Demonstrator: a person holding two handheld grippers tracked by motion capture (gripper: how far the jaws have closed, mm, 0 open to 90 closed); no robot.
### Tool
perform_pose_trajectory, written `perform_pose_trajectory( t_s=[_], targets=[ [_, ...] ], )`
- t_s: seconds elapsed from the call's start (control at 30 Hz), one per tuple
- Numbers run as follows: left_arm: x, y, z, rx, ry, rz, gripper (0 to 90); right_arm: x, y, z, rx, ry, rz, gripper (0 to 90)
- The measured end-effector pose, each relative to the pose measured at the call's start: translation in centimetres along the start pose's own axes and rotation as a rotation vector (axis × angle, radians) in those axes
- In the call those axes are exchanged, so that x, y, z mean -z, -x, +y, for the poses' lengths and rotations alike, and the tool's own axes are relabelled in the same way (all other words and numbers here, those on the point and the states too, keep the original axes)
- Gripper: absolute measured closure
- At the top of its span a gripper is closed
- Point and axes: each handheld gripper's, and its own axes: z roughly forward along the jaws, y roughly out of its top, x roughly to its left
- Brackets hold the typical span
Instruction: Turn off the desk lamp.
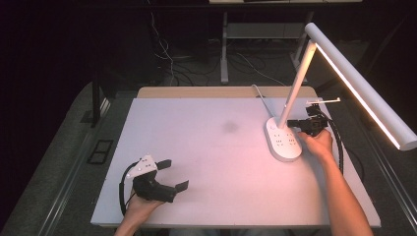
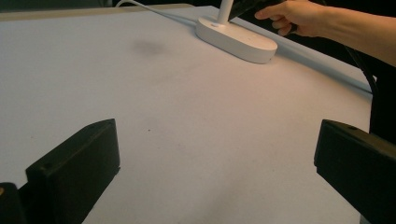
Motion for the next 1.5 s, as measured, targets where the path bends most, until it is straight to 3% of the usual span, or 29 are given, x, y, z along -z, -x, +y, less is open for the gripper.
perform_pose_trajectory(
  t_s=[0.43,0.57,1.2,1.5],
  targets=[
    [-0.1,0.0,0.0,0.0,-0.002,-0.002,0.0,0.0,0.2,-0.3,-0.028,0.011,0.008,90.0],
    [0.0,0.0,0.0,0.001,0.001,0.001,0.0,-0.1,-0.1,0.0,-0.012,0.003,-0.01,90.0],
    [0.1,0.0,0.0,-0.003,-0.003,0.003,0.0,-0.8,-0.8,0.3,0.011,-0.003,0.01,90.0],
    [0.2,0.0,0.0,-0.003,0.0,0.002,0.0,-1.0,-0.5,-0.1,-0.023,0.02,0.019,90.0]
  ],
)
